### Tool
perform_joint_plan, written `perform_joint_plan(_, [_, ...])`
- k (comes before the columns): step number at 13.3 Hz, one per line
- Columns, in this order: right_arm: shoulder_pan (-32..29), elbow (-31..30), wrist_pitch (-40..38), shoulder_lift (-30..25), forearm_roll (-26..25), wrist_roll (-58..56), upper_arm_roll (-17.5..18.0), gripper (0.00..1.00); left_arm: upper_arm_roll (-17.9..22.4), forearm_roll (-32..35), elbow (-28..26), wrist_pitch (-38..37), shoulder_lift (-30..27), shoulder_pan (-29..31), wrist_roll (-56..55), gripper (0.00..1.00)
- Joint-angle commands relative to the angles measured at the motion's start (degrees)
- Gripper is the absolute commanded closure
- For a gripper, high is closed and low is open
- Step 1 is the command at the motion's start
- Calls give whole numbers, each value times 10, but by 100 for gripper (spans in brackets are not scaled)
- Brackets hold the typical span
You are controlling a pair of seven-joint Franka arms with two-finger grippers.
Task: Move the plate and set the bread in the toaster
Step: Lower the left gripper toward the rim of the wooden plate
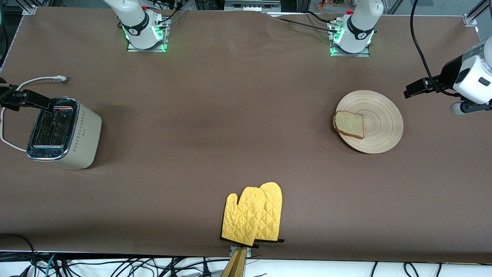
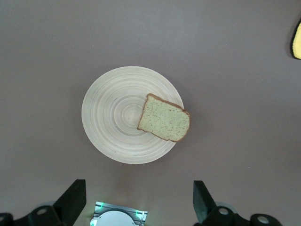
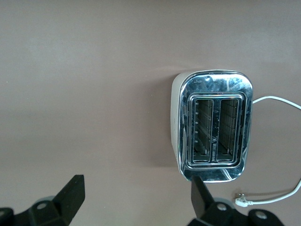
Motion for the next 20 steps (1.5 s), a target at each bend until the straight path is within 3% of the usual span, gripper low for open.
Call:
perform_joint_plan(1, [-3,-10,7,-8,9,-6,1,0,0,-6,-20,12,-5,30,39,0])
perform_joint_plan(7, [-3,-10,7,-8,9,-6,0,0,4,-9,-27,23,1,78,107,0])
perform_joint_plan(9, [-2,-10,7,-8,9,-6,0,0,10,-30,-56,55,0,108,181,0])
perform_joint_plan(15, [-3,-10,7,-8,9,-6,0,0,83,-90,-131,112,8,146,373,0])
perform_joint_plan(20, [-3,-10,7,-8,9,-6,0,0,87,-141,-172,169,75,220,575,0])
